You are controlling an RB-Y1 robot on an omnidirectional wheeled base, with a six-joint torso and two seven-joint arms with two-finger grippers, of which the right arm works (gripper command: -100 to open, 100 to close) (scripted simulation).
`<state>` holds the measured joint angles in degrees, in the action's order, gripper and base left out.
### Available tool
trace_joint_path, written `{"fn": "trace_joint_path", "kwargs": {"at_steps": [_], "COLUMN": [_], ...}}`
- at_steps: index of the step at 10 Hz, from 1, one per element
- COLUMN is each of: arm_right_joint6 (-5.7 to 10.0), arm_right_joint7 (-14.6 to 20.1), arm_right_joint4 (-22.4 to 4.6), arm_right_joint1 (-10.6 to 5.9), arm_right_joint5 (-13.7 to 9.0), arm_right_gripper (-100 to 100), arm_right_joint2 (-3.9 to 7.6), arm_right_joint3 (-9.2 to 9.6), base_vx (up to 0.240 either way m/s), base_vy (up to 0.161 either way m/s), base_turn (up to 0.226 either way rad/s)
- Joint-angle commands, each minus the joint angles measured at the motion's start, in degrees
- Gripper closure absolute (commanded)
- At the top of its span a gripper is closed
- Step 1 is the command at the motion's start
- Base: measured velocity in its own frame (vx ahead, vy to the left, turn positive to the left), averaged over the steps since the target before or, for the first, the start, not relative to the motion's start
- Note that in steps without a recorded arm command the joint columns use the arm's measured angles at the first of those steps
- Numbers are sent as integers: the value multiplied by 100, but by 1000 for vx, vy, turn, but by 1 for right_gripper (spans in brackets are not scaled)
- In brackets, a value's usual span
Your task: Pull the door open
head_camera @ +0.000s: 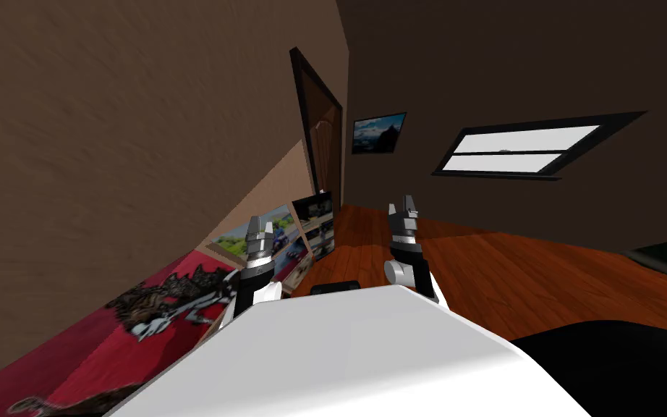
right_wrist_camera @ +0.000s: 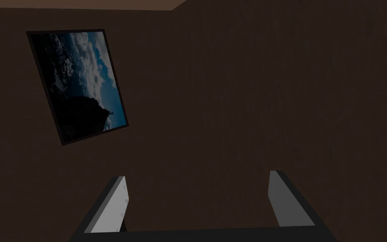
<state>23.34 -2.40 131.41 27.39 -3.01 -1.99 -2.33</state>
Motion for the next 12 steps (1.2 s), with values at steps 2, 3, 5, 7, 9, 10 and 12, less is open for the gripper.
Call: {"fn": "trace_joint_path", "kwargs": {"at_steps": [2,3,5,7,9,10,12], "arm_right_joint6": [11,21,39,63,90,99,123], "arm_right_joint7": [48,94,175,285,410,446,556], "arm_right_joint4": [-75,-147,-273,-446,-641,-698,-869], "arm_right_joint1": [-31,-60,-111,-182,-261,-285,-354], "arm_right_joint5": [-89,-175,-325,-531,-764,-832,-1035], "arm_right_gripper": [-100,-100,-100,-100,-100,-100,-100], "arm_right_joint2": [44,82,144,217,293,312,370], "arm_right_joint3": [-18,-34,-64,-104,-150,-163,-203], "base_vx": [62,123,122,118,129,83,64], "base_vy": [-25,-90,-128,-146,-156,-136,-139], "base_turn": [286,335,374,373,372,224,300]}}
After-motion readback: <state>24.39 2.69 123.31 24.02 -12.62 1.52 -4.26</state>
